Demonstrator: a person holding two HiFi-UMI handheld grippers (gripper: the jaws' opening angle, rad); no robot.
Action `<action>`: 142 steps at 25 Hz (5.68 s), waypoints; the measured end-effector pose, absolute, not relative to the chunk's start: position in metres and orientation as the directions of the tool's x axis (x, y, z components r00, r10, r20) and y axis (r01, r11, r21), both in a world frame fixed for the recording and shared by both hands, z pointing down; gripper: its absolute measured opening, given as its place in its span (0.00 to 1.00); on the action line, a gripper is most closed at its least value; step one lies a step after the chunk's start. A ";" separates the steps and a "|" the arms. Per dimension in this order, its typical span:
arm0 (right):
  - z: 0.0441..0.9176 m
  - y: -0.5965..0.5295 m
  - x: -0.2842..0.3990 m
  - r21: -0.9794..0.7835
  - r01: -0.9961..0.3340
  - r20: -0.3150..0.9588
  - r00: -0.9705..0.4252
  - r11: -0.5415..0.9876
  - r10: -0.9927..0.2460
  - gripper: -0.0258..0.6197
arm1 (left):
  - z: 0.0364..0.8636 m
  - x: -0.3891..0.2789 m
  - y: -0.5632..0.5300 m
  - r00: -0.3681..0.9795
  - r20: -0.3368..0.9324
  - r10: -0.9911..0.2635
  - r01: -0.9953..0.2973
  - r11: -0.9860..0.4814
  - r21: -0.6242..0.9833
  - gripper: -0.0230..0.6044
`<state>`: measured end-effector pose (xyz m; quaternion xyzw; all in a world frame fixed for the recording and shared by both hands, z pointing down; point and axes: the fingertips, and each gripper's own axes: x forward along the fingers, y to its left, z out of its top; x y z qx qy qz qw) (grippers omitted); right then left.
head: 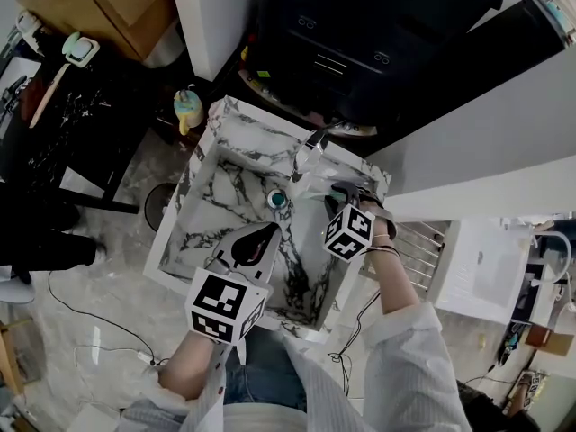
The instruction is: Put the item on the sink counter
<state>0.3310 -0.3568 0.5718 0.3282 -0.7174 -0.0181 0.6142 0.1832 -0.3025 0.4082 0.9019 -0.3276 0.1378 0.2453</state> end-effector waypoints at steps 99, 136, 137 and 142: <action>0.674 -0.070 0.002 0.213 -0.649 0.735 -0.386 0.730 -0.557 0.09 | 0.610 -0.099 -0.034 0.509 0.405 -0.759 -0.843 -0.347 0.410 0.06; 0.891 -0.167 0.060 0.356 -0.654 0.793 -0.167 0.667 -0.586 0.10 | 0.775 -0.080 -0.066 0.522 0.436 -0.733 -0.841 -0.356 0.408 0.06; 0.892 -0.168 0.061 0.352 -0.662 0.794 -0.163 0.662 -0.585 0.10 | 0.779 -0.077 -0.067 0.527 0.443 -0.726 -0.838 -0.357 0.413 0.06; 0.897 -0.167 0.064 0.304 -0.708 0.800 -0.174 0.638 -0.574 0.10 | 0.786 -0.072 -0.073 0.533 0.464 -0.708 -0.837 -0.357 0.416 0.06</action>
